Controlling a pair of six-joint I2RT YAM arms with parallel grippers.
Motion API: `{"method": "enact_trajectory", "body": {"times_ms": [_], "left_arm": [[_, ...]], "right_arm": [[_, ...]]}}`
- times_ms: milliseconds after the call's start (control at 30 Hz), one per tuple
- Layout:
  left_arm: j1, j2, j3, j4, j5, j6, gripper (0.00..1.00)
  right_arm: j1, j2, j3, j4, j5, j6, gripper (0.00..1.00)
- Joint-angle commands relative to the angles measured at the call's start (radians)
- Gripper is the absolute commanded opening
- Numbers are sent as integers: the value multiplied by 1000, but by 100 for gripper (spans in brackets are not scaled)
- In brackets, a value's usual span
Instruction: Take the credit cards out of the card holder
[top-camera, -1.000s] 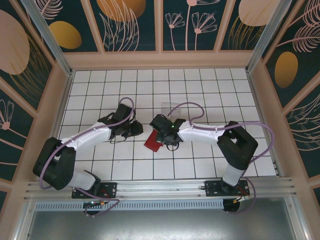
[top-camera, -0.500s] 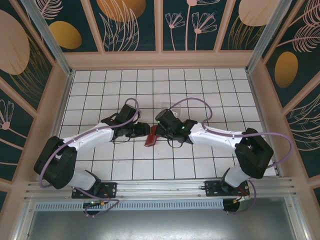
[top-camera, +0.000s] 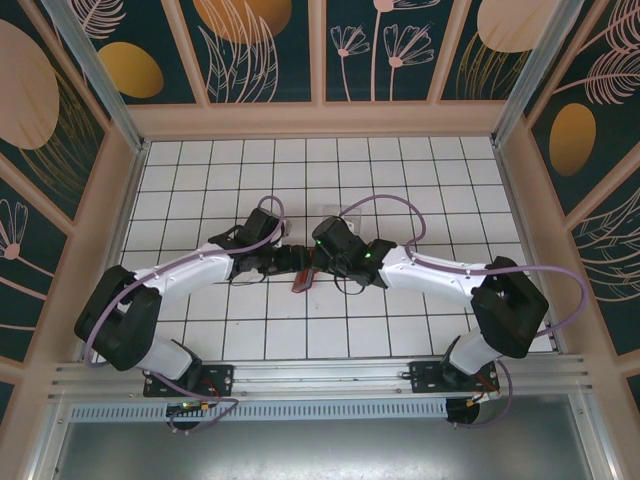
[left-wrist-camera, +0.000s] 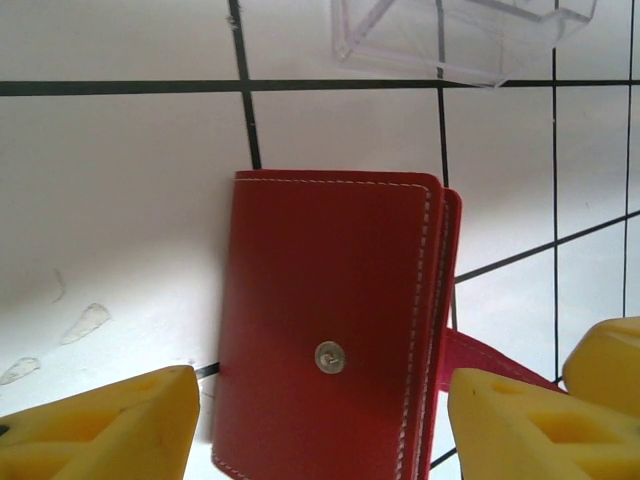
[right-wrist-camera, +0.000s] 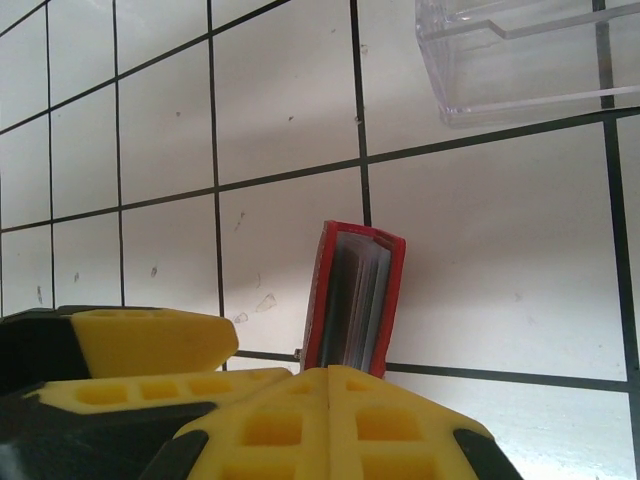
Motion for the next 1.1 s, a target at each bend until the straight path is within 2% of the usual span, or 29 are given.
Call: {"method": "enact_trajectory", "body": {"times_ms": [0,167,500,700,833,1067], "left_arm": [[-9,29,28,17,28,20,68],[-12,45,37,-16,-30,21,64],[-12,25,71,-126,-199,36,47],[-12,37,61,-127,-210,45,27],[-12,31,42,-123,-227,46,17],[-12,35,-13,-102,-238,37,13]], "right_arm": [[-9,-26,-9,24,12,-14,0],[-13,-28,-11,15,15,-14,0],[-25,-37,-31,-32,37,-13,0],[-53,-20,-65,-57,36,-10,0],[-73,12,-78,-90,53,-27,0],[-96,48,-118,-87,60,-49,0]]}}
